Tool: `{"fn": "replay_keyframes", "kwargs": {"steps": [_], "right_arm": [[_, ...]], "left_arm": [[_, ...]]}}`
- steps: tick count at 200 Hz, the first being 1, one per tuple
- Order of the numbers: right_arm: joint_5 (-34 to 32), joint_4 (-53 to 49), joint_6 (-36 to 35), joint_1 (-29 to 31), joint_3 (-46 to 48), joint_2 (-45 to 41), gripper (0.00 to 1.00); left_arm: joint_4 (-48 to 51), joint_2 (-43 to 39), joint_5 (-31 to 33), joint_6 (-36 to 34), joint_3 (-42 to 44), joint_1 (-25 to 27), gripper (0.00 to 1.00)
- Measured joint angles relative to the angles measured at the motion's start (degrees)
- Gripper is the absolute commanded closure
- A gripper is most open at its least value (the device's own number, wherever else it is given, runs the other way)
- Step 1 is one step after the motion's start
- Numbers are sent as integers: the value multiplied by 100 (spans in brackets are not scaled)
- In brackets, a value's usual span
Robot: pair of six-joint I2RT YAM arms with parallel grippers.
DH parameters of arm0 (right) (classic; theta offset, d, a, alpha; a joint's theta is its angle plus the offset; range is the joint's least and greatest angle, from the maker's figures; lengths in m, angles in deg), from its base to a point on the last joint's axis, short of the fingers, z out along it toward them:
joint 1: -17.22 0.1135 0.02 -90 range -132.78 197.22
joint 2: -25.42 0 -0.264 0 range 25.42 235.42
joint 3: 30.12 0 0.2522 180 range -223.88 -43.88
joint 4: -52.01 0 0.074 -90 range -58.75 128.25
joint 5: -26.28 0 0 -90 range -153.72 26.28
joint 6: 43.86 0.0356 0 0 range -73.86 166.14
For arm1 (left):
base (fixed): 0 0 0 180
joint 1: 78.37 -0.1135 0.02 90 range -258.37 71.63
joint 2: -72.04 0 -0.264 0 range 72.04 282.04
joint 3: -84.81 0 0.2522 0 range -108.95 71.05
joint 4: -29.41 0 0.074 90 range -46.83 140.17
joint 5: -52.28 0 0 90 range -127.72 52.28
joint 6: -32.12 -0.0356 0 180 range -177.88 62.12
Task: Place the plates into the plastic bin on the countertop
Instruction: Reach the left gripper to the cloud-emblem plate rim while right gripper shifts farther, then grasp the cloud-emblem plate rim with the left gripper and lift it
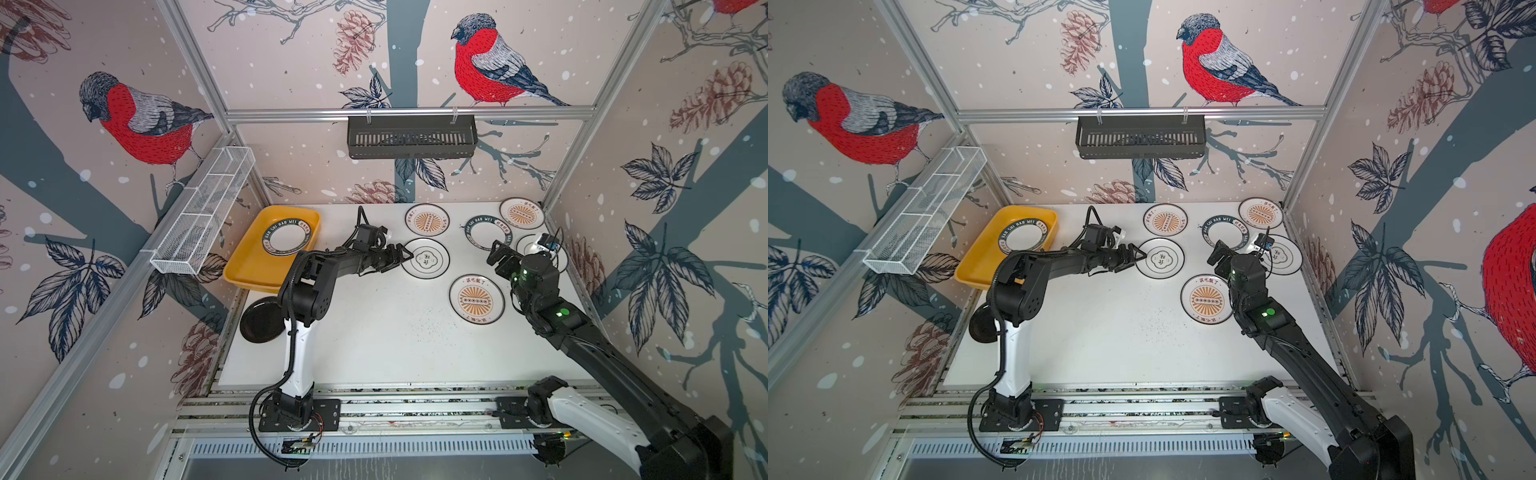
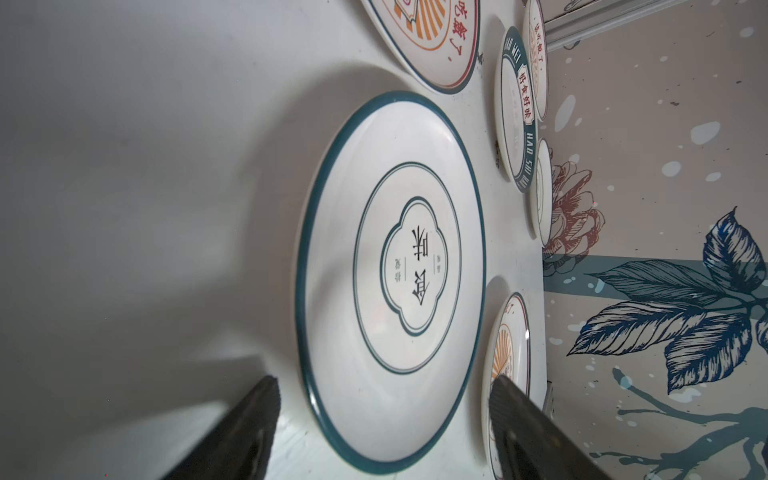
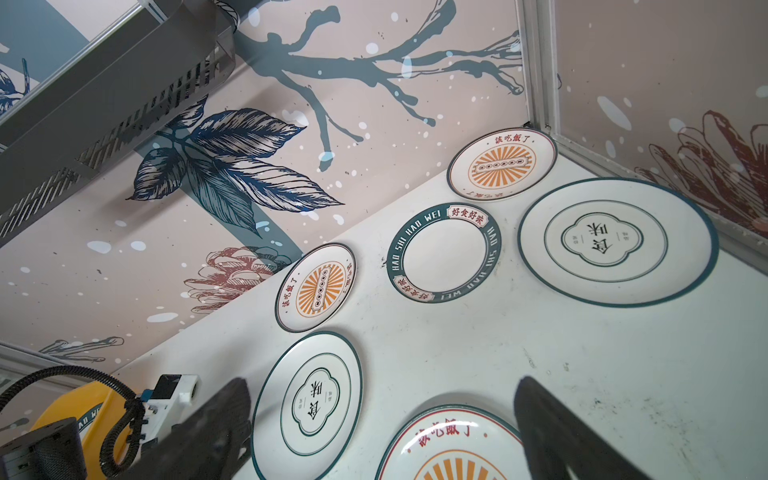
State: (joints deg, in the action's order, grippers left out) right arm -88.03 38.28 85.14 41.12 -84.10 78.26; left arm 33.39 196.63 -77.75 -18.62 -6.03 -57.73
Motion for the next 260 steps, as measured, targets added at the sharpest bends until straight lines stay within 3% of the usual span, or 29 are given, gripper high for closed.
{"fn": "replay_keyframes", "kwargs": {"steps": [59, 82, 109, 131, 165, 192, 260], "right_arm": [[-17, -11, 11, 0, 13, -55, 1], [-37, -15, 20, 0, 37, -79, 1], [-37, -15, 22, 0, 50, -79, 0], [-35, -7, 26, -2, 66, -70, 1], [-24, 7, 66, -2, 74, 0, 1], [2, 9, 131, -7, 63, 7, 0], [44, 42, 173, -4, 48, 59, 0]], "left_arm": [[-369, 199, 129, 579, -72, 61, 36], [-321, 273, 260, 691, -144, 87, 57], [-223, 374, 323, 730, -269, 92, 62], [-170, 415, 400, 809, -299, 92, 82], [-114, 522, 435, 1029, -396, 94, 96], [-146, 520, 404, 1147, -402, 94, 100], [63, 11, 658, 1246, -90, 92, 100]]}}
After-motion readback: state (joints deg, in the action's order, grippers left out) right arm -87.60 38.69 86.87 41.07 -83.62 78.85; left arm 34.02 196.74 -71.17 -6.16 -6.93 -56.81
